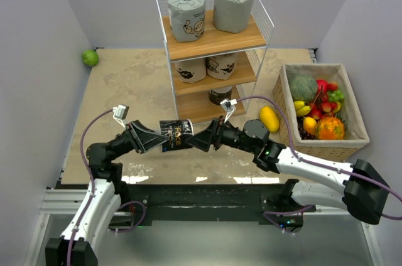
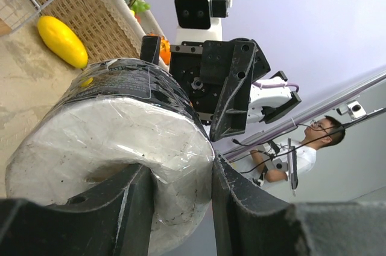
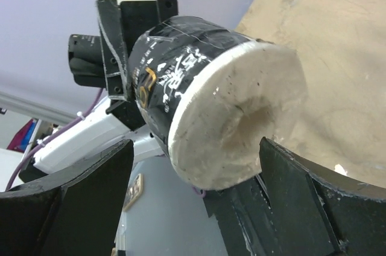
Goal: Place and organize the paper towels onto the shelf
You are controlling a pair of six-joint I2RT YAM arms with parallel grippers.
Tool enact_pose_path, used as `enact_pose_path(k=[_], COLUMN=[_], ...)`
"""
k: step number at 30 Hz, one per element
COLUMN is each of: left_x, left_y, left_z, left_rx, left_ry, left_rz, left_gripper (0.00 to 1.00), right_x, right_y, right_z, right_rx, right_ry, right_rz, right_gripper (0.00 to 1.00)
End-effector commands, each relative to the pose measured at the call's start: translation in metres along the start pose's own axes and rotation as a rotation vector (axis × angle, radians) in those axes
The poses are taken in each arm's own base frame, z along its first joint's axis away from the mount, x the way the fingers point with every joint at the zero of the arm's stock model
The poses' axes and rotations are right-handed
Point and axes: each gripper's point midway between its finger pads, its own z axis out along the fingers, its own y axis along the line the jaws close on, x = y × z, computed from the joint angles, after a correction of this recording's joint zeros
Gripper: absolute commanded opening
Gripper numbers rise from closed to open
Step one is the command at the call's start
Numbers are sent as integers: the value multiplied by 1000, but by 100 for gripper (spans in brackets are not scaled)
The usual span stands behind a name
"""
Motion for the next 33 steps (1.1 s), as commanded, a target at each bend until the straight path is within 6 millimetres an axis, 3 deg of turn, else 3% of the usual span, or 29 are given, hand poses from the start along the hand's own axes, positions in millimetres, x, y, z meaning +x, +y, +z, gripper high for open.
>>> enact_pose_path(k=[1, 8, 19, 25, 26, 30, 33], left_x=[-9, -5, 0, 3, 3, 4, 1], left_y=[-15, -18, -9, 1, 3, 16, 21], left_z=[5, 3, 1, 0, 0, -1, 0], left_rx=[21, 34, 28, 9, 1, -47, -78], left_ry=[3, 12, 8, 4, 1, 5, -4], left_rz=[104, 107, 83, 59, 52, 37, 44], left_gripper=[38, 38, 38, 42, 47, 51, 65], right_x=[-7, -11, -11, -12, -9, -11, -17], right_y=[6, 30, 54, 62, 65, 67, 62], right_z=[-4, 1, 5, 9, 9, 9, 7], right_rx=[1, -109, -251, -306, -327, -335, -281], right_ry=[-21, -16, -5, 0, 13, 7, -13], right_rz=[-28, -56, -65, -102, -105, -136, -201], right_gripper=[89, 86, 71, 52, 49, 28, 22])
